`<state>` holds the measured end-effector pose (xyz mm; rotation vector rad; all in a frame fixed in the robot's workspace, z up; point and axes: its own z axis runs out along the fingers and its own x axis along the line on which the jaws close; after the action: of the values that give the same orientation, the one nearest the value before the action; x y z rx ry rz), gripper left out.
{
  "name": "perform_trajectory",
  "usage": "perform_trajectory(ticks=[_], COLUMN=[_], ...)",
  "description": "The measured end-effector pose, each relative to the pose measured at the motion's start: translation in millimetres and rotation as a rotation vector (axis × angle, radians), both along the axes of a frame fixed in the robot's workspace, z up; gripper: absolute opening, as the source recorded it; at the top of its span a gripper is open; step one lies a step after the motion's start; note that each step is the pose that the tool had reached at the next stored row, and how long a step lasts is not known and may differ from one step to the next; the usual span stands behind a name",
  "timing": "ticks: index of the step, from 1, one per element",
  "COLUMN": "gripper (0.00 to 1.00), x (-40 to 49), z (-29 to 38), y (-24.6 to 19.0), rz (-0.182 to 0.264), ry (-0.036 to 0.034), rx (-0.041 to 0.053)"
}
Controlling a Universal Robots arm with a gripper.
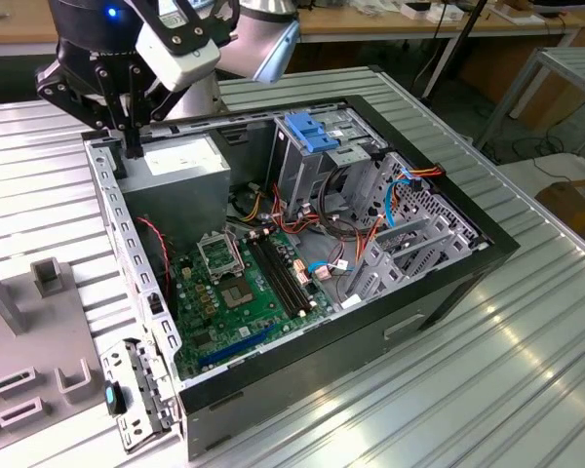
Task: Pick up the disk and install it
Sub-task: 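Reach for the disk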
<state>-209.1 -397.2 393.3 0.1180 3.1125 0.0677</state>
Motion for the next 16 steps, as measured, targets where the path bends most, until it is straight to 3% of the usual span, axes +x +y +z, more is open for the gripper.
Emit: perform_trajectory(ticks=[4, 6, 16], gripper=[0.11, 0.11, 0.11], x=[-7.6, -16.1, -35.7], z=[0.0, 0.0, 0.0], y=[2.7, 3.8, 4.0], rz=[0.000, 0.000, 0.000], ry=[0.0000, 0.0000, 0.0000], rx=[-0.0001, 0.0000, 0.0000])
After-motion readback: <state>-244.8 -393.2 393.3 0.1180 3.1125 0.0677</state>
